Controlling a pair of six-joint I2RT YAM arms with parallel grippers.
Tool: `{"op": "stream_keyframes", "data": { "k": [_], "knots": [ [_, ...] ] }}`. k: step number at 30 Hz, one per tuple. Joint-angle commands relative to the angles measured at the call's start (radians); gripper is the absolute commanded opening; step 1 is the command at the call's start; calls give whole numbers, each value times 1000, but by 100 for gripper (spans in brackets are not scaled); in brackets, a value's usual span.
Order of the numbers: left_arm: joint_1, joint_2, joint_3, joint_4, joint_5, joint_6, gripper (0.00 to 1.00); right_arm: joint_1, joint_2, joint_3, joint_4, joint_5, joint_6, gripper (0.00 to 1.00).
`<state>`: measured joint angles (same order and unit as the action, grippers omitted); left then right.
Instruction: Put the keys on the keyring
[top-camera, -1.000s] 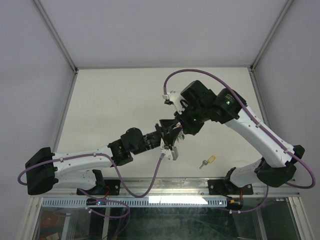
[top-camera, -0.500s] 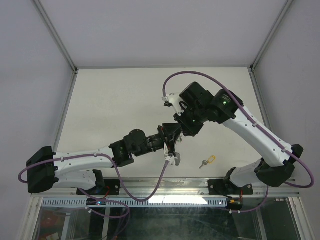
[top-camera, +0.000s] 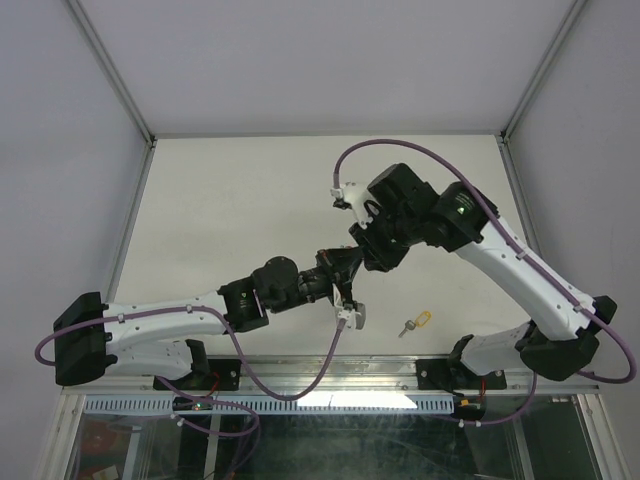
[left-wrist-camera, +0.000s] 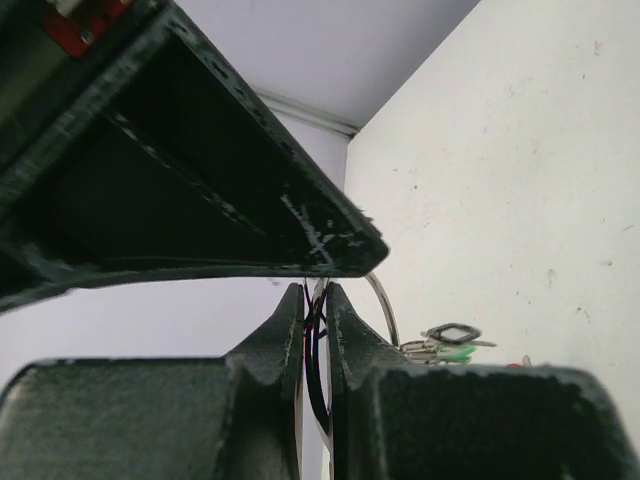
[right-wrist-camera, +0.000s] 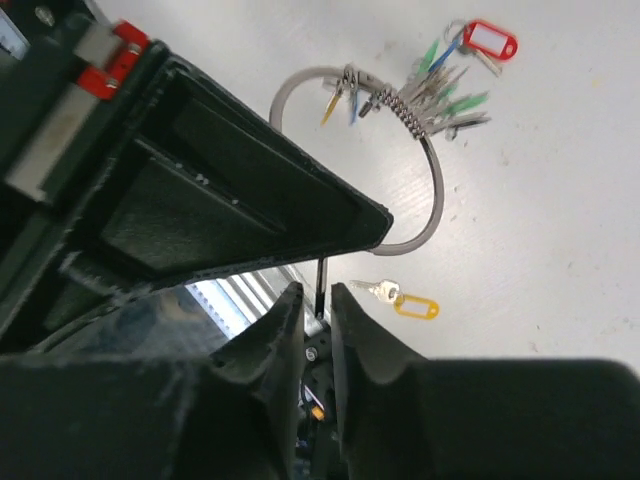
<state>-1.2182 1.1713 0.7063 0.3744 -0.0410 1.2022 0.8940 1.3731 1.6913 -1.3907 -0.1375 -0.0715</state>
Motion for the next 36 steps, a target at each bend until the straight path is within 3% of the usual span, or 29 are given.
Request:
{"op": "stream_keyframes", "data": {
  "k": [1,6,11,15,22,28,36],
  "knots": [
    [-9,-18,83,-39,-57,-86,0,-3,-117,-5,161,-6,24,26],
    [9,-15,127,-89,-78,-229,0,-3,-265,-123,368,155,81,39],
    [98,-52,156,-92,10,-458,0,-3,-466,-339,679,281,195,46],
    [178,-72,170,-86,100,-625,0,-3,-573,-443,830,317,348,52],
    [203,-84,172,-61,124,-709,0,-4,-600,-461,884,368,494,52],
    [203,-90,180,-66,97,-704,0,-3,-522,-419,822,331,484,49],
    [203,-94,193,-81,74,-703,0,-3,-450,-441,872,258,502,46]
  ]
}}
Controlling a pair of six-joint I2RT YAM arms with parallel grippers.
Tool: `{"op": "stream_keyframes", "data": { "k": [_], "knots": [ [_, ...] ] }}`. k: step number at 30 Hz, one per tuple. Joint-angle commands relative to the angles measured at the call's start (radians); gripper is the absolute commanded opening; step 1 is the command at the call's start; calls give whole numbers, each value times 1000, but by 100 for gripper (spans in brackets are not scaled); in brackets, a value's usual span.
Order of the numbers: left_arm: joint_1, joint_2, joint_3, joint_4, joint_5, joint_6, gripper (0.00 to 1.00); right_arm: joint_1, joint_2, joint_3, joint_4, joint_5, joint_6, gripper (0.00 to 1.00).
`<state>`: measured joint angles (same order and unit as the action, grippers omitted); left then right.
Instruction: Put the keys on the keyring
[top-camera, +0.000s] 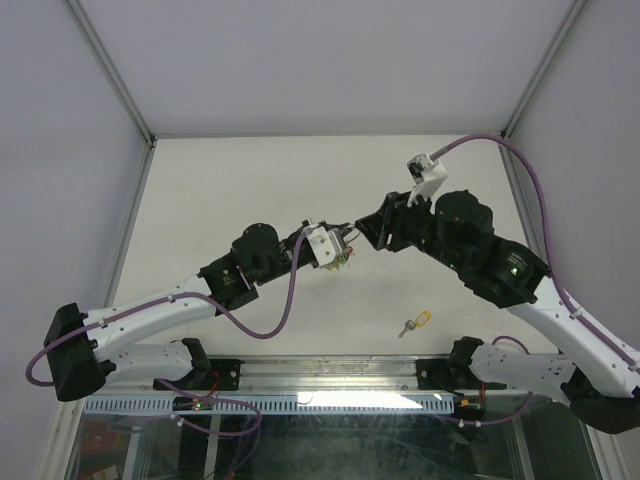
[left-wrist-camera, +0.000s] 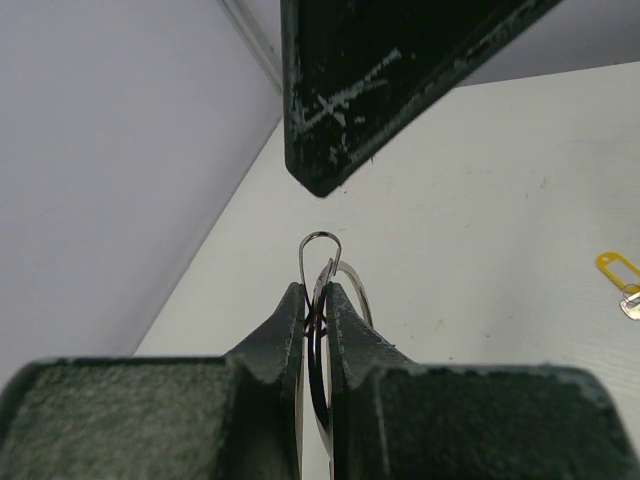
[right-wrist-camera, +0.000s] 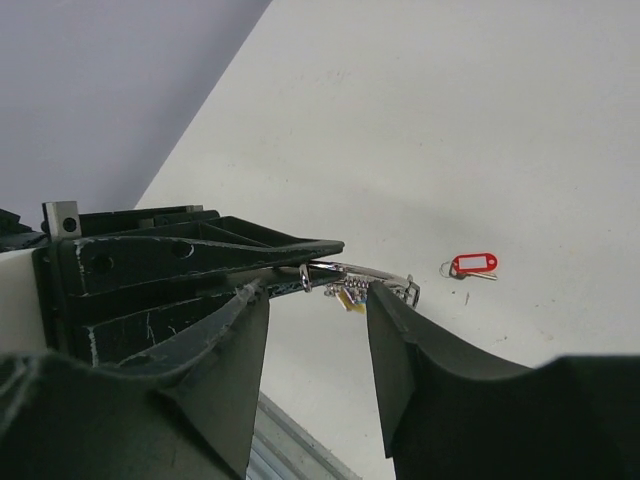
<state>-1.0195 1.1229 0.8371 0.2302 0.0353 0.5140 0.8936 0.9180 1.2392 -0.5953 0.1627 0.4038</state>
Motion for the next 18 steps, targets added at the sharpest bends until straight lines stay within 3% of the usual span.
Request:
{"op": "stream_keyframes", "data": {
  "k": [1,18],
  "knots": [
    [4,-46,62,62,-4,-14,0,-2,11,7,86,-46,28,45],
    [4,-60,56,63,-5,-11,0,-2,82,-19,141,-86,46,31]
  ]
}}
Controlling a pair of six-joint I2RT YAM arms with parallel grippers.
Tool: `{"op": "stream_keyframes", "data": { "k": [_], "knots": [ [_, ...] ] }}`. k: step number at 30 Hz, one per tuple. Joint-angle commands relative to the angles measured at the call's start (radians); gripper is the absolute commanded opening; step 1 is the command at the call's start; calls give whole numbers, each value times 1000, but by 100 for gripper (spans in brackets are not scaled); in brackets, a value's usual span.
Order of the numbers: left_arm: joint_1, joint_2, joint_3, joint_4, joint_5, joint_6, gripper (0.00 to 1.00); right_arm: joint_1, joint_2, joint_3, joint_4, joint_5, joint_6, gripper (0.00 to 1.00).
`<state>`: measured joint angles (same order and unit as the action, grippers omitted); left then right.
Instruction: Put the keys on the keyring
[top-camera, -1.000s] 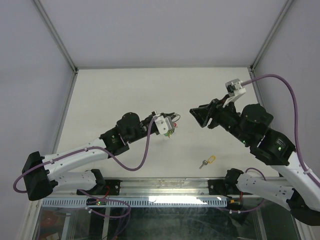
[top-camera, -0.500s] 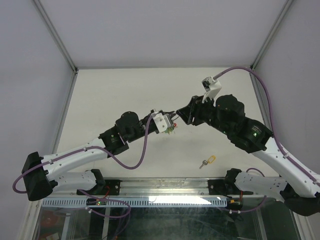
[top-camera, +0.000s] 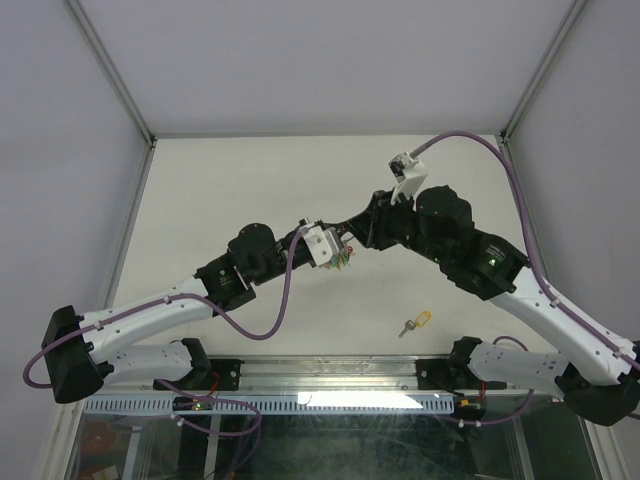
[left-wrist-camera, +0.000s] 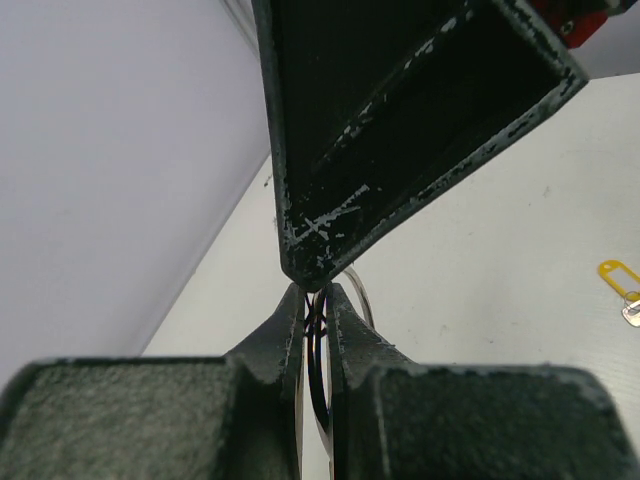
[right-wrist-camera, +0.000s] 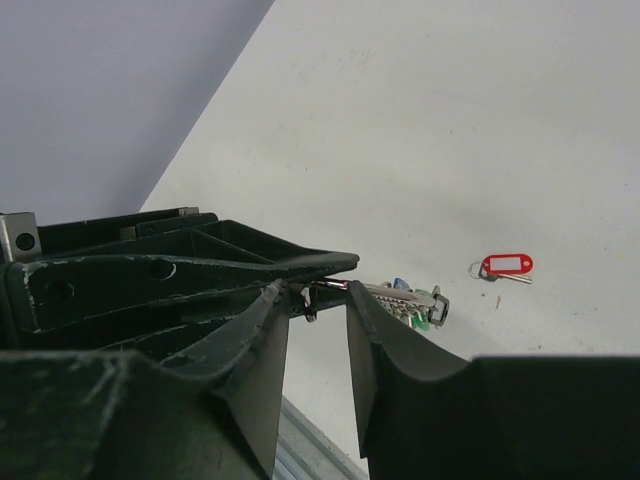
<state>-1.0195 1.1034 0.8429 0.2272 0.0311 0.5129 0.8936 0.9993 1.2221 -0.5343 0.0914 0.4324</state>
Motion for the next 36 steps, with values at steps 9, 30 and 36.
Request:
{"op": "stream_keyframes", "data": {
  "k": [9,30,36],
  "knots": [
    [4,-49,31,78,-8,-6,0,-3,4,-4,110,-34,2,0],
    [3,-70,-54,156,18,73,19,-4,-5,30,87,-42,26,0],
    [4,-68,-47,135,28,92,18,-4,-4,32,89,-47,28,0]
  ]
}}
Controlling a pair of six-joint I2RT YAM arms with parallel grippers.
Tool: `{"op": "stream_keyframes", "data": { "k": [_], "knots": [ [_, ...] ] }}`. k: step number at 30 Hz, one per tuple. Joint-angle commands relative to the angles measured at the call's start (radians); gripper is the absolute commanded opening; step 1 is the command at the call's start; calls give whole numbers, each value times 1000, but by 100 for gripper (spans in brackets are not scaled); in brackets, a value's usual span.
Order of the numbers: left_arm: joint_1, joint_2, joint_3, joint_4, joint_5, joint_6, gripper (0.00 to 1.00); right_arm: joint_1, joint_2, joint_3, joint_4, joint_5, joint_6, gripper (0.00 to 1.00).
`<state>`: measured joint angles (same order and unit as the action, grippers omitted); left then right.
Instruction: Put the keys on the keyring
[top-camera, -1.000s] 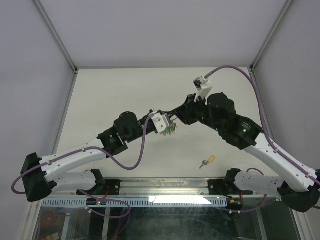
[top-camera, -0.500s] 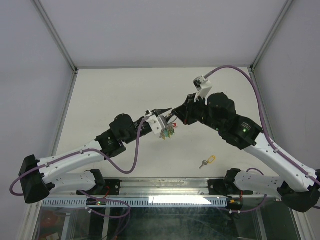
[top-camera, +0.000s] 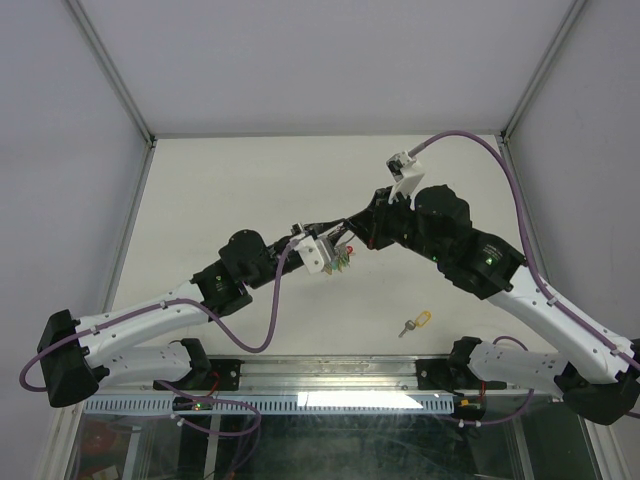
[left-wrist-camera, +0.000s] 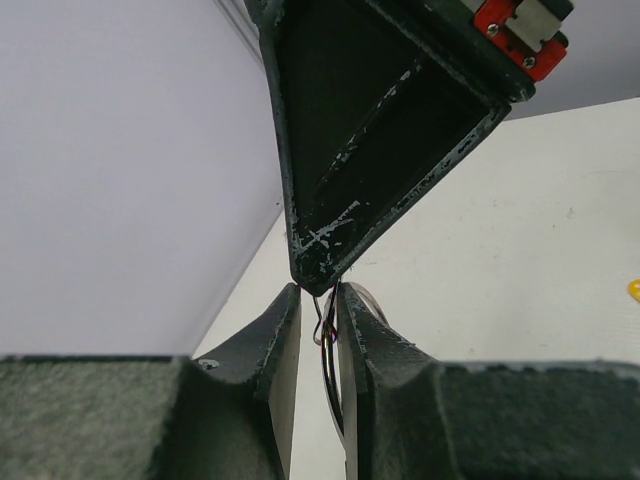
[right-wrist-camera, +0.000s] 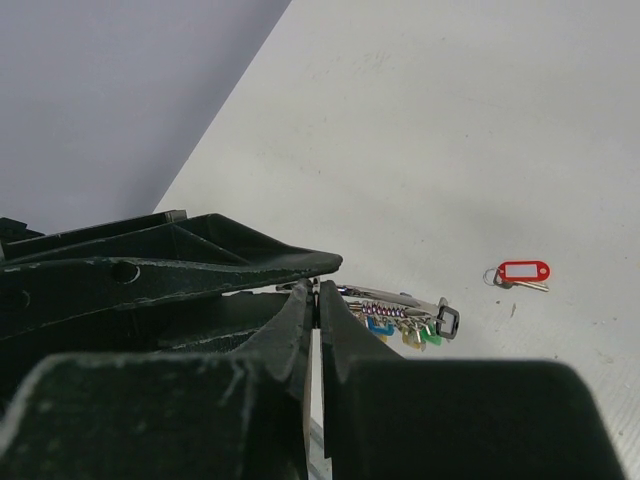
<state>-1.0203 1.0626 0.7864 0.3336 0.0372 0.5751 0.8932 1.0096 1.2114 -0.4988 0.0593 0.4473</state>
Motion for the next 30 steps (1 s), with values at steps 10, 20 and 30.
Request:
{"op": "stream_keyframes", "data": {
  "k": [10,20,30],
  "knots": [
    [5,-19,27,-9,29,57,20,-4,-16,44,48,-16,14,0],
    [5,-22,41,-19,14,58,0,-4,-14,42,45,-18,10,0],
    [5,-29,84,-58,-117,87,0,-4,-121,-27,93,169,-48,41]
  ]
}}
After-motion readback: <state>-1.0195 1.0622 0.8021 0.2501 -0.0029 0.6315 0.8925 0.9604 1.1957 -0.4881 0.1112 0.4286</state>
